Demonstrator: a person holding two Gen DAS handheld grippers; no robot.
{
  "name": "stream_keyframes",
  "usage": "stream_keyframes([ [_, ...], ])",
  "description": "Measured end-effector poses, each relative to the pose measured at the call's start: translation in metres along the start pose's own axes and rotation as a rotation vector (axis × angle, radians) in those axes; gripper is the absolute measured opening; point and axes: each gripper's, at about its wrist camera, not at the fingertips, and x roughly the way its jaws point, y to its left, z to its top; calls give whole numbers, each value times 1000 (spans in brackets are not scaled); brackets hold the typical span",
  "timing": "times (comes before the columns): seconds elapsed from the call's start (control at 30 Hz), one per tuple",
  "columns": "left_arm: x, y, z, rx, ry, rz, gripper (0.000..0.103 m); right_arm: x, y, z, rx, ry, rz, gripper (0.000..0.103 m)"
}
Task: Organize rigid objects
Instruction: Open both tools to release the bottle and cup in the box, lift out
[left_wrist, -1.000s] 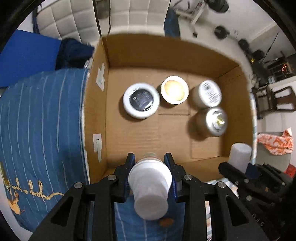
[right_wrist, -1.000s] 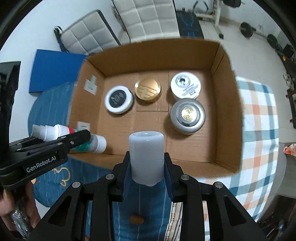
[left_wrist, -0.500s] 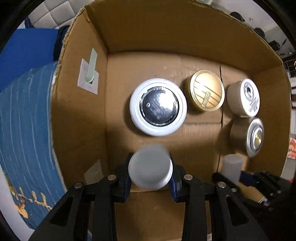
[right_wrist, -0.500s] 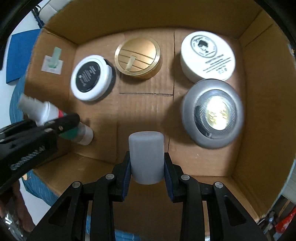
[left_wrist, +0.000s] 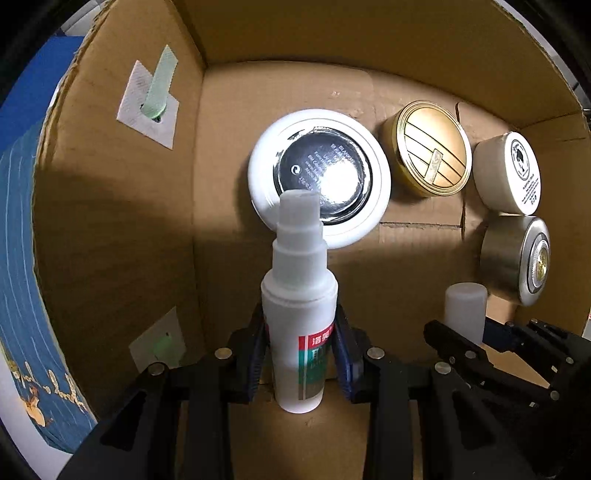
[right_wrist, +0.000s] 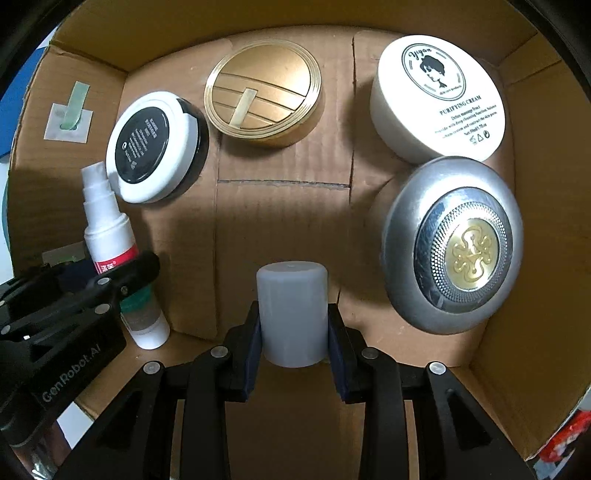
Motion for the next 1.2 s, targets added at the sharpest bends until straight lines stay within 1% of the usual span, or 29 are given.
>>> stream_keyframes([
  [0.1, -1, 0, -5, -9, -5, 9, 31, 1, -2, 1, 16, 5, 25, 35],
  [0.13, -3, 0, -7, -19, -9, 14, 31, 2, -8, 2, 23, 2, 31, 36],
  [0.17, -6, -1, -6, -27, -8, 15, 32, 2, -8, 2, 27, -2, 34, 36],
  [0.27, -20, 7, -4, -44, -11, 9, 34, -1, -16, -3, 36, -2, 50, 36],
  [0.3, -26, 7, -6, -50, -19, 10, 35, -2, -25, -4, 36, -2, 54, 36],
  [0.37, -37, 4, -6, -57, -37, 6, 36, -7, -25, -9, 27, -10, 51, 39],
  [0.4, -44, 4, -10, -62, -54, 6, 38, -10, -25, -11, 24, -15, 47, 41],
  [0.47, -57, 8, -16, -69, -81, 7, 46, -22, -25, -13, 17, -27, 49, 45],
  [0.5, -63, 6, -20, -69, -94, 4, 48, -25, -26, -15, 17, -32, 49, 45],
  [0.53, -65, 7, -21, -70, -104, -1, 52, -29, -27, -19, 18, -40, 51, 45],
  [0.6, -75, 6, -32, -76, -133, -2, 58, -37, -27, -25, 14, -55, 43, 46],
  [0.67, -85, 7, -44, -83, -166, -4, 68, -47, -31, -34, 18, -81, 36, 51],
  [0.73, -96, 7, -60, -81, -198, 4, 74, -55, -34, -42, 22, -105, 31, 53],
  [0.8, -107, 8, -67, -80, -231, 11, 75, -65, -37, -52, 22, -133, 23, 53],
  [0.83, -112, 8, -73, -79, -252, 16, 79, -69, -37, -57, 22, -144, 17, 54],
  [0.87, -107, 5, -67, -77, -263, 21, 90, -73, -37, -62, 22, -155, 15, 55],
  [0.9, -112, 2, -73, -77, -278, 26, 94, -78, -39, -64, 23, -168, 10, 56],
  [0.97, -118, -2, -80, -72, -296, 27, 97, -88, -37, -73, 21, -195, -4, 59],
  [1.07, -127, 0, -92, -76, -319, -2, 98, -101, -33, -82, 20, -228, -17, 59],
  [1.1, -127, 1, -89, -78, -323, -10, 98, -108, -28, -91, 16, -246, -21, 60],
  [1.17, -130, -3, -91, -80, -340, -15, 98, -116, -26, -98, 13, -268, -34, 69],
  [1.2, -134, -4, -94, -82, -355, -11, 98, -121, -26, -103, 12, -283, -42, 71],
])
